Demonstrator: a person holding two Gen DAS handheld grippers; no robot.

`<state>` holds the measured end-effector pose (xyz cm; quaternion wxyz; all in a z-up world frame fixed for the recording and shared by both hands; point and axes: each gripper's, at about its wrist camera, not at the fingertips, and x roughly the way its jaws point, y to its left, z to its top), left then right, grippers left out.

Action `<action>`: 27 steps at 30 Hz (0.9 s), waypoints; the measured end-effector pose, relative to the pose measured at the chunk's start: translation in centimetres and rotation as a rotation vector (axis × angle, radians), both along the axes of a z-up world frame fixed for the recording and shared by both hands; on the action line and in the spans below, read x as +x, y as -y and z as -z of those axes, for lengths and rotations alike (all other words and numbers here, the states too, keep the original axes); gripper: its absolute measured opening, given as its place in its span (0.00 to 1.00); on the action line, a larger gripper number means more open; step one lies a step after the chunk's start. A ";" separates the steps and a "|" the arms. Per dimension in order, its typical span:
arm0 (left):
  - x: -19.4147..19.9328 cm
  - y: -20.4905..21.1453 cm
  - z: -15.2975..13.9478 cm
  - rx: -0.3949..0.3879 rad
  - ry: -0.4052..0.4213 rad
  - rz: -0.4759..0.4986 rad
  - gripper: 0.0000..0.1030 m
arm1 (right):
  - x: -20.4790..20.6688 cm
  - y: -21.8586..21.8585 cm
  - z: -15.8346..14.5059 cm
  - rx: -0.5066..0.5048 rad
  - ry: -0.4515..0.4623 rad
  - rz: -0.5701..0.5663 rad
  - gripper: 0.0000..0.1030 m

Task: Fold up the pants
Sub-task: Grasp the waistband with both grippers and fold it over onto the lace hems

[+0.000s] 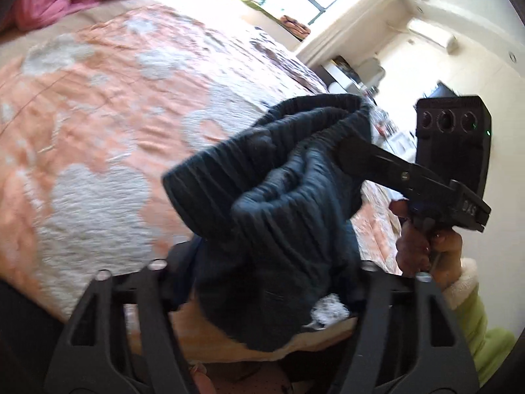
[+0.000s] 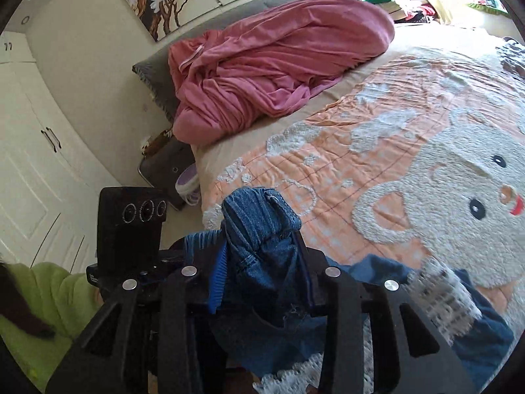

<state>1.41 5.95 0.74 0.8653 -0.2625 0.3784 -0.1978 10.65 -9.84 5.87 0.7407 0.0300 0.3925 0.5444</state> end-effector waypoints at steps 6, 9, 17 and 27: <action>0.7 4.6 -1.2 0.057 0.028 0.043 0.38 | -0.1 4.7 -0.1 0.033 0.012 0.055 0.33; 1.0 6.2 -1.1 0.104 0.036 0.037 0.36 | -0.3 6.5 0.5 0.034 0.013 0.076 0.36; 0.0 12.0 -1.2 0.306 0.131 0.014 0.44 | -0.3 13.2 3.0 0.064 -0.089 0.283 0.60; -3.2 16.3 -1.0 0.295 0.180 0.246 0.81 | -2.6 18.3 4.7 0.082 -0.207 0.448 0.76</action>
